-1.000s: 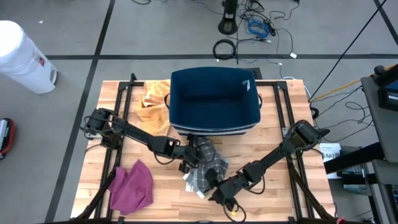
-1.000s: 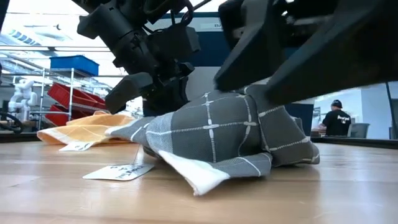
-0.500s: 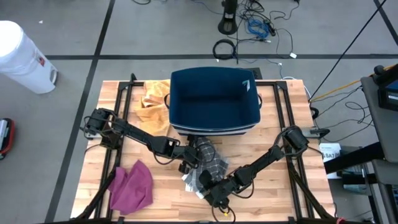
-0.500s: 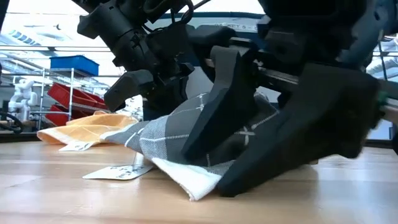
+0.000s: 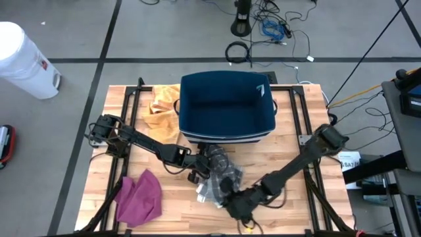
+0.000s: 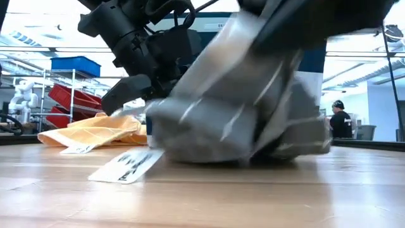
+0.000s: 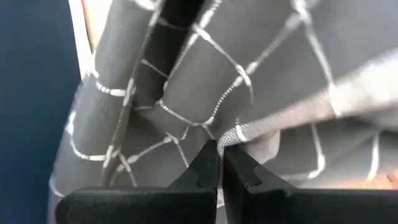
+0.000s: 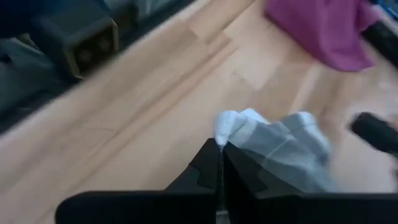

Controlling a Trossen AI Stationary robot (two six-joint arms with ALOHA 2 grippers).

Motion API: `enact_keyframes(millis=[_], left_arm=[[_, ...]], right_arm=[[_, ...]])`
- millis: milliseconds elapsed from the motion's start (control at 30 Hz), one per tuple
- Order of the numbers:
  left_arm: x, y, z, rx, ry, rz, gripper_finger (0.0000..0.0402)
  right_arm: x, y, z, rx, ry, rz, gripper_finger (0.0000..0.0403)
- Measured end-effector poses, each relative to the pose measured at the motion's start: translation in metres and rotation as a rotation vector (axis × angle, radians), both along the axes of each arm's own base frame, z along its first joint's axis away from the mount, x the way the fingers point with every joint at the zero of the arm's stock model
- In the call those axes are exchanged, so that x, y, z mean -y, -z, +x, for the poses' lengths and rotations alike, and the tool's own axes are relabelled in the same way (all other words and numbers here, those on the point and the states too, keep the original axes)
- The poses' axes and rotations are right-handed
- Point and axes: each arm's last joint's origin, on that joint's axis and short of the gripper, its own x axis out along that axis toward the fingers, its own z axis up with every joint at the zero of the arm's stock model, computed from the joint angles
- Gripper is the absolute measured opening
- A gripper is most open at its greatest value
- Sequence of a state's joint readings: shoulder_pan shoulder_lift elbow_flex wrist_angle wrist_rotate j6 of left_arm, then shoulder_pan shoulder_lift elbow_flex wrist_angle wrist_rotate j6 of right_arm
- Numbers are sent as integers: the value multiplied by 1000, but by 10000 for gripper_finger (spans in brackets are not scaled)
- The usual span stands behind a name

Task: Fold towel
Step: Fold the gray patterned towel

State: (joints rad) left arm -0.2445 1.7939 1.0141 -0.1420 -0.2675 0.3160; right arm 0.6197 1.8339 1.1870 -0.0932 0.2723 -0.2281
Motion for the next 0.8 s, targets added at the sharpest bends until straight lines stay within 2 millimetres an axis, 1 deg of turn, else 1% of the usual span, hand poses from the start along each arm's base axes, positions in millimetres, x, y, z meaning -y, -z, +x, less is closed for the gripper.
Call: enact_keyframes(millis=[100, 167, 233, 300, 400, 500, 633, 800], left_arm=[[5, -11, 3, 5, 5, 31, 2], [10, -23, 6, 32, 16, 60, 2], [15, -36, 6, 64, 32, 91, 2], [18, -49, 6, 107, 41, 117, 2], [19, -66, 4, 129, 39, 146, 2], [19, -80, 1, 142, 28, 165, 2], [20, -86, -5, 107, 9, 217, 2], [27, -102, -9, 126, -43, 317, 2]], right_arm=[[0, -35, -23, 27, 60, 28, 1], [4, -56, -39, 13, 85, 85, 1], [7, -73, -53, 16, 124, 140, 1], [10, -87, -66, 24, 161, 171, 1], [12, -97, -79, 20, 163, 196, 0], [12, -106, -87, 49, 168, 202, 0], [14, -115, -96, 111, 187, 167, 0], [21, -132, -113, 242, 284, 73, 0]])
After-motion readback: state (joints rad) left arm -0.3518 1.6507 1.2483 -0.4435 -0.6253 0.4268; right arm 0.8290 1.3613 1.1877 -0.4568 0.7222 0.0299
